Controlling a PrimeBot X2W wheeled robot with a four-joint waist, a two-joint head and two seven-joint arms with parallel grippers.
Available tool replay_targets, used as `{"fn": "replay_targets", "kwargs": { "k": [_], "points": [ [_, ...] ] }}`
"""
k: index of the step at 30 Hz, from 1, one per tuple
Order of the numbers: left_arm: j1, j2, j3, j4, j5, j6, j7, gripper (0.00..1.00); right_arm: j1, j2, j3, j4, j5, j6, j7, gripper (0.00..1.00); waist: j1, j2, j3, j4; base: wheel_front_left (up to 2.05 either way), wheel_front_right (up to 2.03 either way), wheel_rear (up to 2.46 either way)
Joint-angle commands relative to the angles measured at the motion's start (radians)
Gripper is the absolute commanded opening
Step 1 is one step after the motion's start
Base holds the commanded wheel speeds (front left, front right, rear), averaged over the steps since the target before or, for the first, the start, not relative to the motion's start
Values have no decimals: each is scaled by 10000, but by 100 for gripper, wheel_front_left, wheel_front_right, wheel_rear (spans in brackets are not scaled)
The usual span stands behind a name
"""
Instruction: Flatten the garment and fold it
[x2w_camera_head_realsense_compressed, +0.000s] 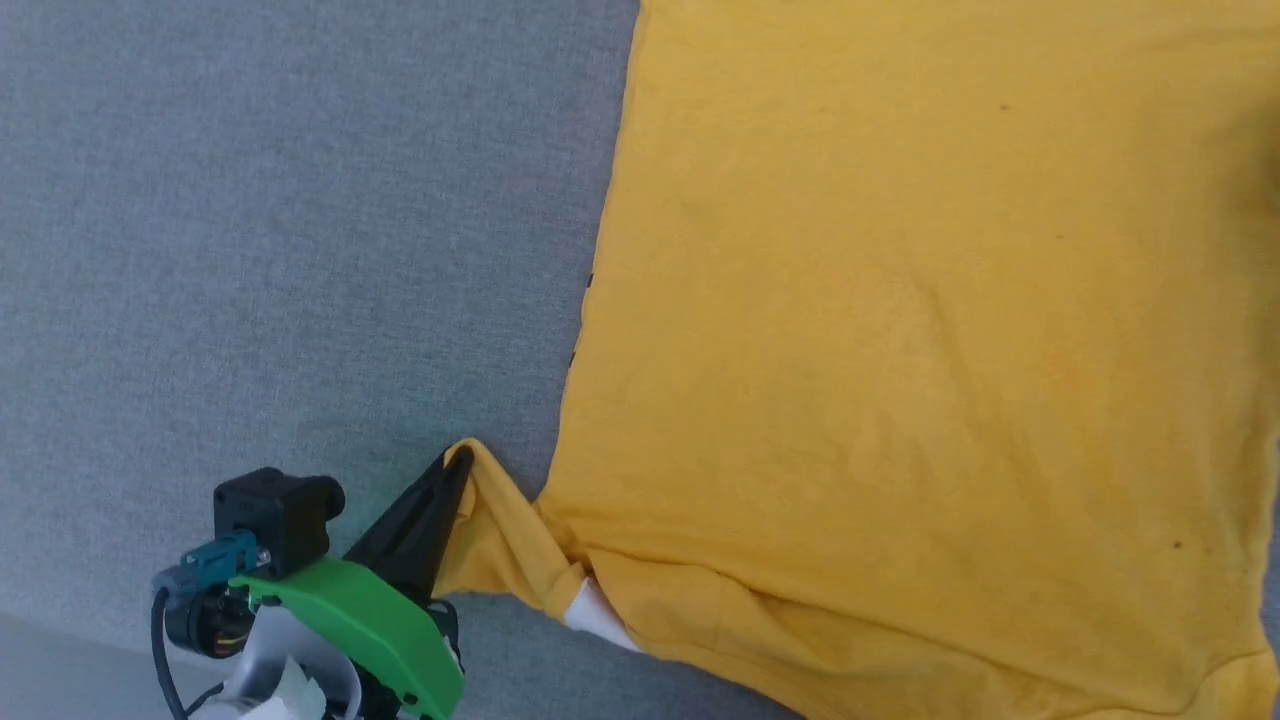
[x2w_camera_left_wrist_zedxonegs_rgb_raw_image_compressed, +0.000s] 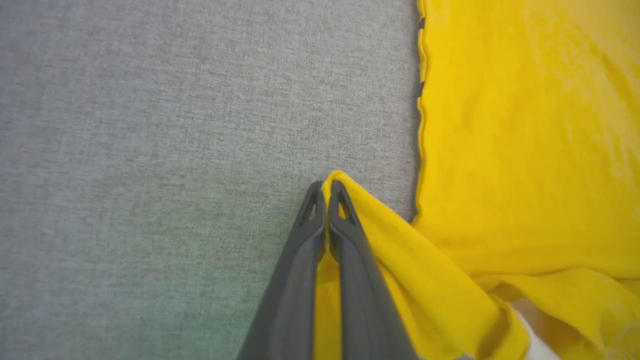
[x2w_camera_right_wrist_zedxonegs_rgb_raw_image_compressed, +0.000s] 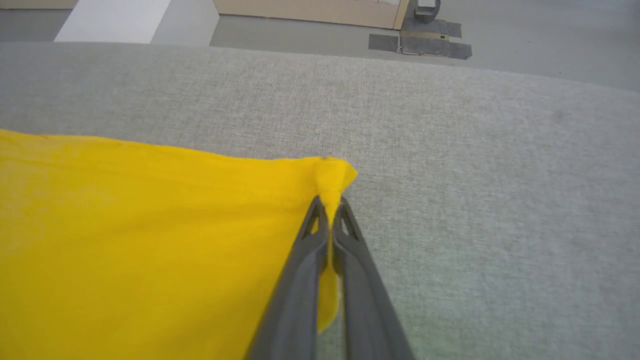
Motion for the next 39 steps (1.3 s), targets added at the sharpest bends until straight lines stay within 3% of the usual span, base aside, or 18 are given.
{"fn": "replay_targets", "kwargs": {
  "k": [1, 6, 15, 18, 21, 24, 25, 26, 27, 33, 36, 39],
  "points": [
    [-43, 33, 38, 25, 10, 27, -44, 0, 384, -99, -124, -214, 198, -15, -217, 0, -2, -1, -798, -560, 0, 0, 0],
    [384, 49, 163, 141, -226, 144, -71, 0, 2089, 8, -743, -1262, 834, -15, -634, 0, -2, -1, -1818, -1062, 0, 0, 0],
    [1219, 129, 302, 431, -446, 290, -259, 0, 7633, 1866, -2867, -3679, 1475, -15, -833, 0, -2, -1, -3213, -1853, 0, 0, 0],
    [1380, 153, 327, 520, -470, 296, -336, 0, 9134, 2065, -3247, -3629, 1751, -15, -1104, 0, -2, -1, -3458, -1987, 0, 0, 0],
    [1581, 144, 381, 594, -536, 322, -445, 0, 10196, 2088, -3431, -2617, 2827, -15, -1532, 0, -2, -1, -3715, -2136, 0, 0, 0],
    [1729, 98, 414, 672, -570, 353, -580, 0, 10731, 2091, -3066, -1803, 3170, -15, -2245, 0, -2, -1, -3932, -2258, 0, 0, 0],
    [1749, 82, 416, 699, -573, 360, -612, 0, 10702, 2091, -2974, -1678, 3236, -15, -2476, 9, -2, -1, -3968, -2279, 0, 0, 0],
    [1757, 70, 409, 726, -571, 360, -633, 0, 10641, 2092, -2814, -1637, 3264, -15, -2666, 65, -2, -1, -4000, -2291, 0, 0, 0],
    [1749, 56, 393, 756, -561, 350, -661, 0, 10545, 2092, -2616, -1697, 3257, -15, -2842, 100, -2, -1, -4028, -2297, 0, 0, 0],
    [1529, -61, 261, 835, -481, 272, -778, 0, 9143, 2090, -1791, -3860, 2857, -15, -2554, 100, -2, -1, -3890, -2169, 0, 0, 0],
    [1218, -111, 184, 820, -405, 183, -804, 0, 7984, 1732, -1219, -4869, 2657, -15, -1818, 100, -2, -1, -3529, -1959, 0, 0, 0],
    [828, -160, 86, 817, -304, 64, -817, 0, 6852, 1226, -641, -5016, 2429, -15, -1127, 100, -2, -1, -3093, -1678, 0, 0, 0]
  ]
}}
